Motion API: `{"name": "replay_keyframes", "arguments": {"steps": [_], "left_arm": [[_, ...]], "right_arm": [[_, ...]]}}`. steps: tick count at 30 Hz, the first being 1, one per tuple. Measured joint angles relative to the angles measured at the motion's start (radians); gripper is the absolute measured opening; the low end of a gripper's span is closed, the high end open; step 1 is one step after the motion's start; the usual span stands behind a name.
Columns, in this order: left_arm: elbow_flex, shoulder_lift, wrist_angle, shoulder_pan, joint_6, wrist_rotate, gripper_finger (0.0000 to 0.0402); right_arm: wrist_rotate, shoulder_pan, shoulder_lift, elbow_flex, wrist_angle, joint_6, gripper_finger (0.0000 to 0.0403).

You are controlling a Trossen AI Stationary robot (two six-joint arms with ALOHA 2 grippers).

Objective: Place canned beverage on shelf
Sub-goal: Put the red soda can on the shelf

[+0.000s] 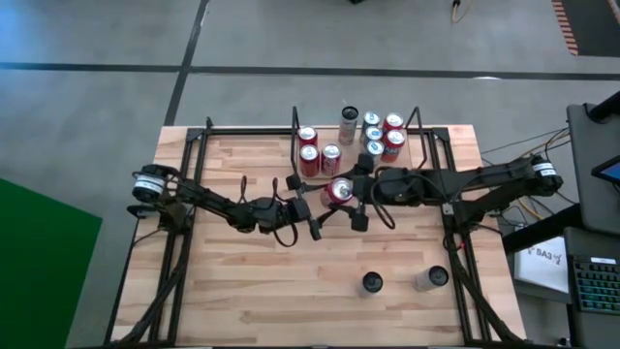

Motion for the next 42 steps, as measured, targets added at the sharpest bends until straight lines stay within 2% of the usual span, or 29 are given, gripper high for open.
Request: {"name": "replay_keyframes", "arguments": {"steps": [3,12,21,31,35,42], "left_arm": [[0.001,0.000,0.004,0.000,-0.003,0.004,0.0288],[0.003,-0.001,0.007,-0.001,-0.038,0.023,0.0291],[-0.002,-0.010,-0.012,-0.003,-0.038,0.007,0.0374],[-0.006,-0.091,-0.098,-0.011,-0.026,0.010,0.0388],[-0.028,-0.143,-0.120,-0.019,-0.017,-0.008,0.0388],[-0.115,-0.277,-0.118,-0.032,-0.015,-0.021,0.0389]], "right_arm": [[-0.003,0.000,0.000,0.025,-0.038,0.016,0.0286],[-0.005,0.000,0.002,0.061,-0.096,0.066,0.0284],[0.013,-0.002,0.000,0.066,-0.131,0.073,0.0284],[0.077,-0.033,-0.010,0.118,-0.487,0.164,0.0284],[0.091,-0.061,-0.051,0.084,-0.568,0.202,0.0284],[0.119,-0.117,-0.214,-0.067,-0.537,0.267,0.0284]]}}
